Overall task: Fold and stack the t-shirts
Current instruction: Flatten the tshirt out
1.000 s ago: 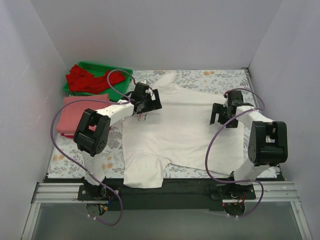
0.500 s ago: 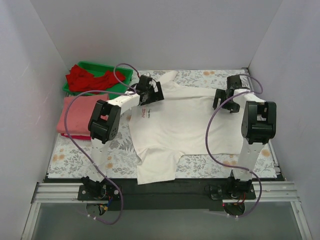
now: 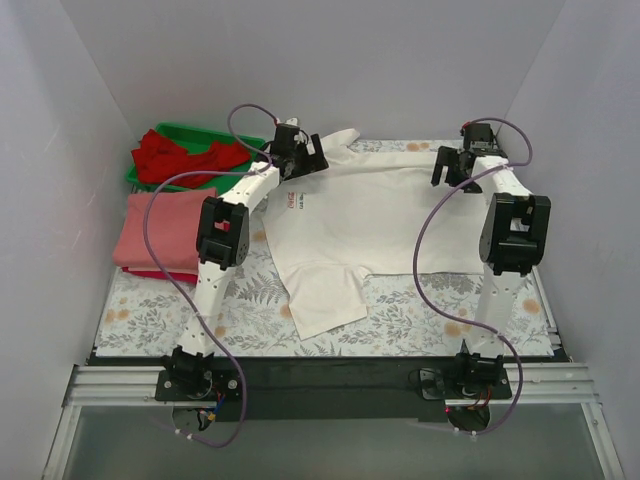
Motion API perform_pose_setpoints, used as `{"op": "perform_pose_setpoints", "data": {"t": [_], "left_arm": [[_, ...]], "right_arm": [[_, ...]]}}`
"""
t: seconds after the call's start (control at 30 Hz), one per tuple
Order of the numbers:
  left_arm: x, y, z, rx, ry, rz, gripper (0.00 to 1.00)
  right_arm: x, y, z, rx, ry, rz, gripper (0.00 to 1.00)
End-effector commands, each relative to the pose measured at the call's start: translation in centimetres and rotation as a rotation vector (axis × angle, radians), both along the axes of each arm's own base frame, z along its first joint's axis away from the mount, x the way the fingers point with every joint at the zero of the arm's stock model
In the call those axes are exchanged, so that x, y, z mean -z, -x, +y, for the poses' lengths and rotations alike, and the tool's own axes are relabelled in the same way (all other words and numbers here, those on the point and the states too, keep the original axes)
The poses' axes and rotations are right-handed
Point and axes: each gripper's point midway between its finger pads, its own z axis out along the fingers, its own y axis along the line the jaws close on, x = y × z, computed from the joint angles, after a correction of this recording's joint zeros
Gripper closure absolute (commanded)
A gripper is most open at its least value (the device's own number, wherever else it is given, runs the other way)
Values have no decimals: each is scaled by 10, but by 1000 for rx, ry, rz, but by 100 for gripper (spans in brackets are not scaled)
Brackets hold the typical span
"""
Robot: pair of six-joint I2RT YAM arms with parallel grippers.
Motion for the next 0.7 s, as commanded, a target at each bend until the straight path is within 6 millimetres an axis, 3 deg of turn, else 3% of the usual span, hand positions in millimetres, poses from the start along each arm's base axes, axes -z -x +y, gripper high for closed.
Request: {"op": "perform_pose_setpoints", "data": {"t": [0.0,0.03,0.07,0.1,0.13,0.17,0.2,0.23,0.27,0.3,0.33,0.37,0.4,0.43,0.47,0.5,0.53,0.6,0.67], "left_arm": [[-105,28,-18,85,37,-121,2],[-122,51,-21,95,12,-137,2],[-127,66,-26,114,10,-136,2],[-131,82,-29,124,5,-130,2],[-166,109,-36,143,38,-169,2],[-130,137,-31,149,16,-79,2],[-125,158,-27,139,15,-56,2],[-126,178,-33,151,28,-67,2],[-158,202,-28,127,81,-109,2],[-110,235,-14,114,33,-21,2],[-108,255,-18,110,27,-36,2],[-124,279,-12,85,70,-52,2],[-114,296,-7,71,65,-33,2],[-82,332,-3,85,20,29,2],[-74,347,1,85,12,47,2],[-81,370,-4,90,52,59,2],[-58,390,7,78,4,121,2],[-47,420,13,65,-27,166,2],[-33,436,23,32,-73,195,2]], "right_arm": [[-95,26,-4,30,14,-146,2],[-104,53,-4,43,13,-151,2],[-132,55,-5,63,11,-219,2],[-110,81,-5,83,8,-165,2],[-110,94,-5,123,-9,-179,2],[-132,114,-7,153,-5,-240,2],[-99,144,-8,178,-5,-172,2],[-96,157,-7,216,-35,-189,2],[-110,173,-9,239,-50,-247,2],[-76,200,-7,254,-61,-182,2],[-72,210,-5,259,-73,-187,2],[-78,218,-3,255,-101,-234,2],[-73,226,-2,255,-107,-233,2],[-59,239,0,253,-113,-206,2],[-64,243,2,240,-120,-234,2],[-63,247,2,236,-121,-238,2],[-57,253,3,231,-120,-229,2],[-59,258,5,214,-121,-246,2],[-58,261,5,203,-118,-254,2]]}}
